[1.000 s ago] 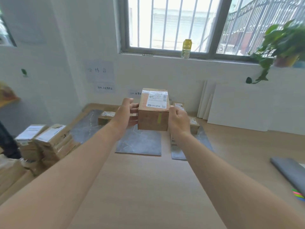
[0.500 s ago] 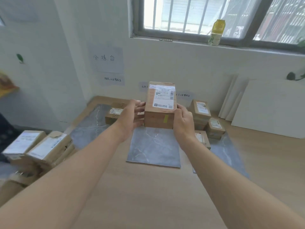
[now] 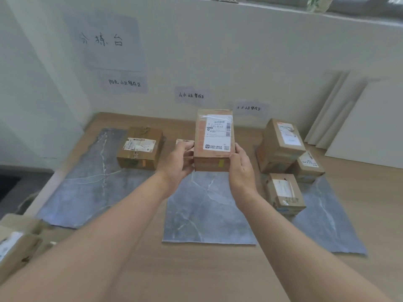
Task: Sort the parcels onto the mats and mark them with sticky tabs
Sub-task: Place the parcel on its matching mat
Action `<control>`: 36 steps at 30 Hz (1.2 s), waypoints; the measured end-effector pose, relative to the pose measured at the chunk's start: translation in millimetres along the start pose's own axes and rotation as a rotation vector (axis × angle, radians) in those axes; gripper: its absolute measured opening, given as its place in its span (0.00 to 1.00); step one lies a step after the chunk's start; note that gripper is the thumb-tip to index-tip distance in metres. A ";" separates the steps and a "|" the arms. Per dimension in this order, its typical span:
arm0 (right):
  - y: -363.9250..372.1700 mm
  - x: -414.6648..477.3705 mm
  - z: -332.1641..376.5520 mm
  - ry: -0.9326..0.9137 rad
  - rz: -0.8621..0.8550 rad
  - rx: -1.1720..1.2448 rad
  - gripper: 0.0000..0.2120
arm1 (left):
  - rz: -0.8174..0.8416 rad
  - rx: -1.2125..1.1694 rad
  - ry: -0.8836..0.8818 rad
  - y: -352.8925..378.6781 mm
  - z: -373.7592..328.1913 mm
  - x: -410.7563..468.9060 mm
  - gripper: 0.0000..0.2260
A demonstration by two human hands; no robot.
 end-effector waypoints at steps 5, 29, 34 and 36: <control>17.7 54.5 -59.2 0.134 0.010 0.080 0.21 | -0.011 0.072 -0.088 -1.7 42.2 71.6 0.13; 42.0 156.7 -137.9 0.284 -0.081 0.208 0.26 | -0.087 0.196 0.017 0.5 81.0 167.6 0.16; 17.8 111.5 -61.8 0.188 -0.074 0.236 0.24 | -0.109 0.189 0.106 15.4 20.8 106.1 0.18; 8.1 88.6 -27.6 0.138 -0.065 0.262 0.23 | -0.087 0.183 0.148 25.1 -3.1 75.9 0.20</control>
Point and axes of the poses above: each hand's wrist, its own x-axis towards the middle knuckle, its own y-axis out of the palm, z = x × y, the point moved 4 cm from there along x, towards the middle knuckle, and after that the axes turned 4 degrees about z, right-handed, at the moved point
